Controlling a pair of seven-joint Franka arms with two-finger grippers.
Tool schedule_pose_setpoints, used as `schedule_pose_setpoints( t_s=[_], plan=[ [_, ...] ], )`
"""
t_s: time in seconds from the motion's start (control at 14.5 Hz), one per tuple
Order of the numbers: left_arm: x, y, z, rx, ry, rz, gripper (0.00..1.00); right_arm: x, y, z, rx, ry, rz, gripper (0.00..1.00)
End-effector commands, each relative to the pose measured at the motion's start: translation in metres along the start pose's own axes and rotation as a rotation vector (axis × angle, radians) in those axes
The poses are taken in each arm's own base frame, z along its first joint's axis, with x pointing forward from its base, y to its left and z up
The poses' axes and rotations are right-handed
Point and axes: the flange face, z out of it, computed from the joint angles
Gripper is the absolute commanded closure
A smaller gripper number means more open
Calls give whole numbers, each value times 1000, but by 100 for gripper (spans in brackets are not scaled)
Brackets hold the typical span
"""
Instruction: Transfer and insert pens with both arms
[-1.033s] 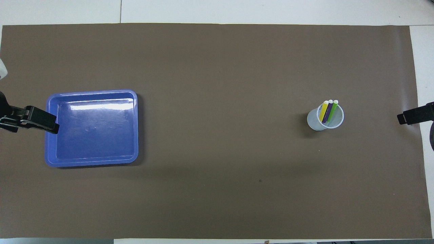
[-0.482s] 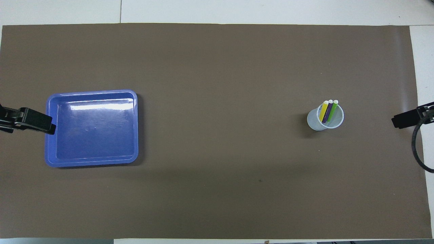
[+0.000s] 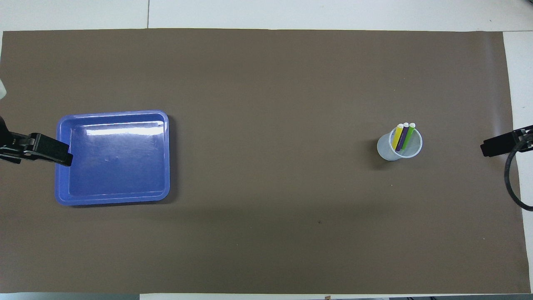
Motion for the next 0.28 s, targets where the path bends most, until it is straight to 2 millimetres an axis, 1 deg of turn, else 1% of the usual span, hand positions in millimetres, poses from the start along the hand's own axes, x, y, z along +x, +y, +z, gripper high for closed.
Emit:
schedule_pose_setpoints(
  t_s=[0.0,0.14,0.21],
  plan=[
    [-3,2,0,11,0,6,0,-2,0,-1,14,-1,56,0],
    [-3,2,0,11,0,6,0,-2,5,0,14,-1,70,0],
    [-3,1,-1,10,2,3,0,-1,4,1,14,-3,67,0]
  ],
)
